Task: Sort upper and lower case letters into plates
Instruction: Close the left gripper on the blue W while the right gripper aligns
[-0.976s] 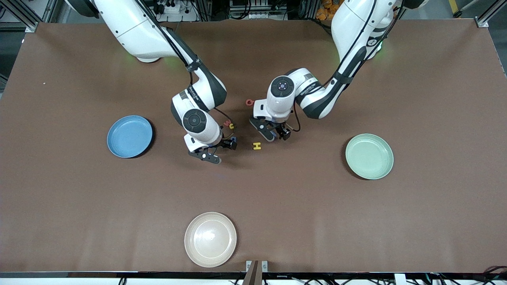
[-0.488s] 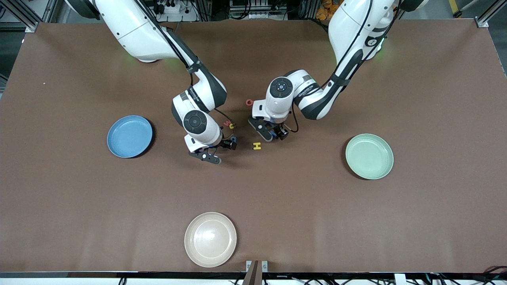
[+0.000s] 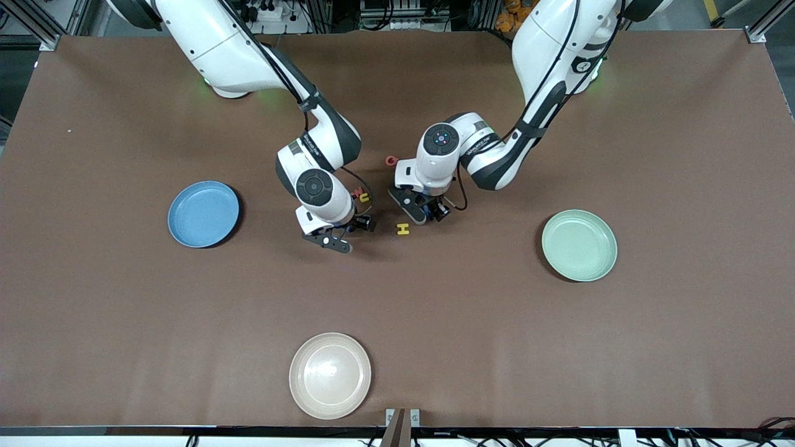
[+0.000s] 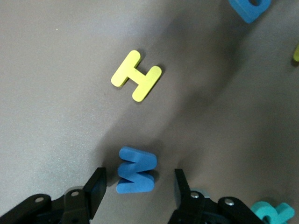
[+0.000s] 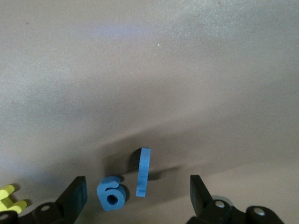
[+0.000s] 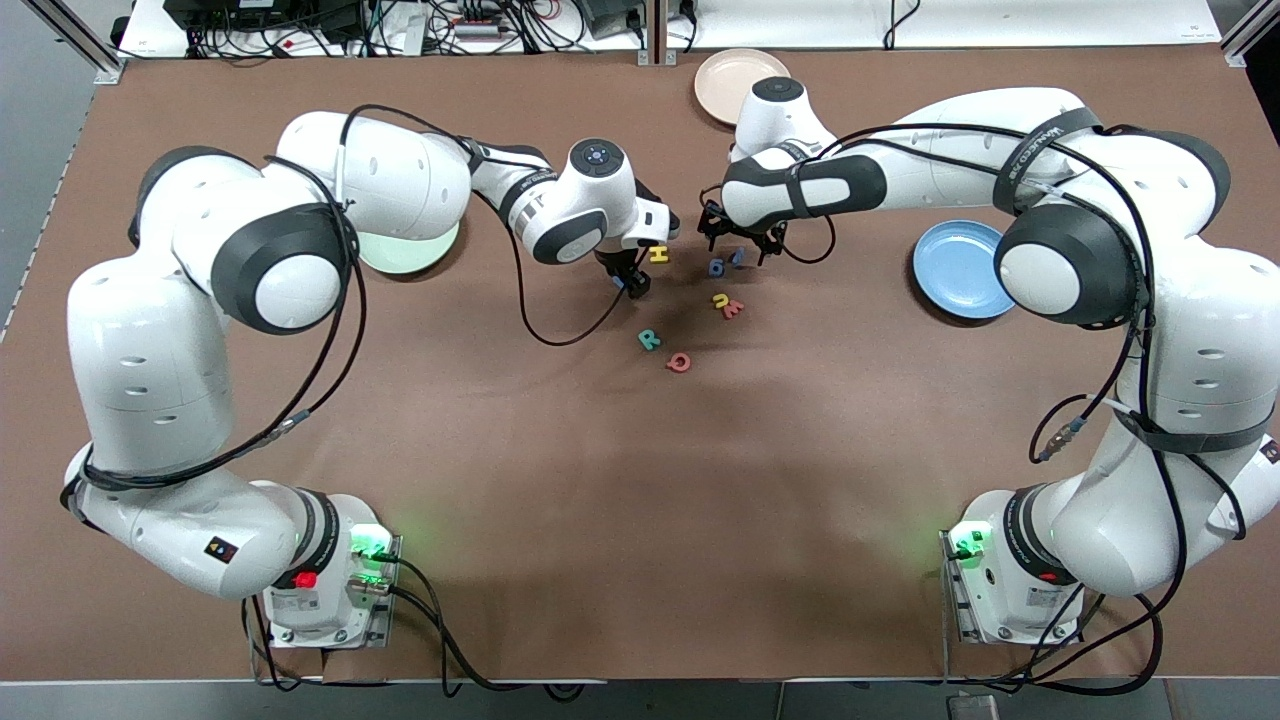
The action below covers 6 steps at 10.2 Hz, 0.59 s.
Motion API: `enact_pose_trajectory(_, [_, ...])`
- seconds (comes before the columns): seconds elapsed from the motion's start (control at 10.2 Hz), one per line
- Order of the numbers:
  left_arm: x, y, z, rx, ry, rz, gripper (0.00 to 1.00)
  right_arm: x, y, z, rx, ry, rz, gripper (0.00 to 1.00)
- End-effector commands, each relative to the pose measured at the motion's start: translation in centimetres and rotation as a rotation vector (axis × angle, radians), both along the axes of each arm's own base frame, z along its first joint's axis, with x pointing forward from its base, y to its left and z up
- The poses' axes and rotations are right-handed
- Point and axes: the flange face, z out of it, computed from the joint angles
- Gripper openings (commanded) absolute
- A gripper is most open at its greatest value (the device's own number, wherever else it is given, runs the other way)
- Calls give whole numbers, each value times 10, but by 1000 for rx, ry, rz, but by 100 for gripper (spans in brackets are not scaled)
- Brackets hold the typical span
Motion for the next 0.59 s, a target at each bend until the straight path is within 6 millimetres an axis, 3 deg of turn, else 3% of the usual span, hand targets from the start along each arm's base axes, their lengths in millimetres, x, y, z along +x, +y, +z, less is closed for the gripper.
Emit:
enact_pose_trajectory(0.0, [4,-6,-3,0,-28,-29,60,-2,1,-5,-4,-1,-15,94])
enact_pose_trajectory(0.1, [5,-6,-2,1,-29,-29,46,-2,0,-5,-4,-2,-15,91])
enact_pose_trajectory(0.29, [8,-2,-3,5,-31,-19,0,-1,-1,-5,-5,0,-16,75])
enact_pose_trajectory(0.49, [10,1,2,6,-35,-7,0,0,-2,-5,-5,0,-18,75])
